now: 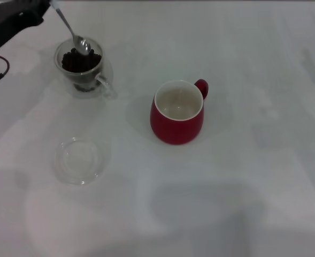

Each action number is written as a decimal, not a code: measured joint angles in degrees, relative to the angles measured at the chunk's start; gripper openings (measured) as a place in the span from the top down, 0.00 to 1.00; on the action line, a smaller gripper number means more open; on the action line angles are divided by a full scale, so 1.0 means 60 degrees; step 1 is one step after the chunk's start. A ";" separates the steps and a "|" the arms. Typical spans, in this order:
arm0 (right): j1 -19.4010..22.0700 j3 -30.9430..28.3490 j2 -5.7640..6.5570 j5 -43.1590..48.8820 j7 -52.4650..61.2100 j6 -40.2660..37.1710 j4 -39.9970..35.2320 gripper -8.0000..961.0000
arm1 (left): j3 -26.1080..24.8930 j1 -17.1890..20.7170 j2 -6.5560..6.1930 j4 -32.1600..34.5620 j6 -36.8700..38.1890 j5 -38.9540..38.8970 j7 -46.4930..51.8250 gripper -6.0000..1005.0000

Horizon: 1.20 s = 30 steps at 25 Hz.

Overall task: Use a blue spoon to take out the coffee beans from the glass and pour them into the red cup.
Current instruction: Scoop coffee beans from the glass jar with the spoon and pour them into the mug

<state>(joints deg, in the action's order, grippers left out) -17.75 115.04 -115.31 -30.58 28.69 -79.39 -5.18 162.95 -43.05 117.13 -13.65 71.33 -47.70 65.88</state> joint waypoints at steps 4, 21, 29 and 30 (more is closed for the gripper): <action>0.0067 0.0001 0.0000 0.0000 0.0011 -0.0013 -0.0001 0.09 | -0.0001 -0.0006 0.0019 0.0098 -0.0170 0.0180 -0.0583 0.87; 0.0184 0.0013 0.0000 0.0001 0.0023 -0.0062 -0.0002 0.09 | -0.0066 0.0504 0.0206 0.0978 -0.0896 0.0004 -0.1016 0.87; 0.0286 0.0017 0.0000 0.0000 0.0023 -0.0094 -0.0002 0.09 | -0.0053 0.1085 0.0151 0.1049 -0.0887 -0.0848 0.1318 0.87; 0.0289 0.0020 0.0002 0.0002 0.0031 -0.0099 -0.0004 0.09 | -0.0029 0.1161 0.0120 0.1029 -0.0864 -0.0855 0.1959 0.87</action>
<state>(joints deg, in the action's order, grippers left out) -16.02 115.16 -115.30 -30.57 28.88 -79.98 -5.20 162.78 -36.09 117.85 -7.48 66.14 -52.83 77.63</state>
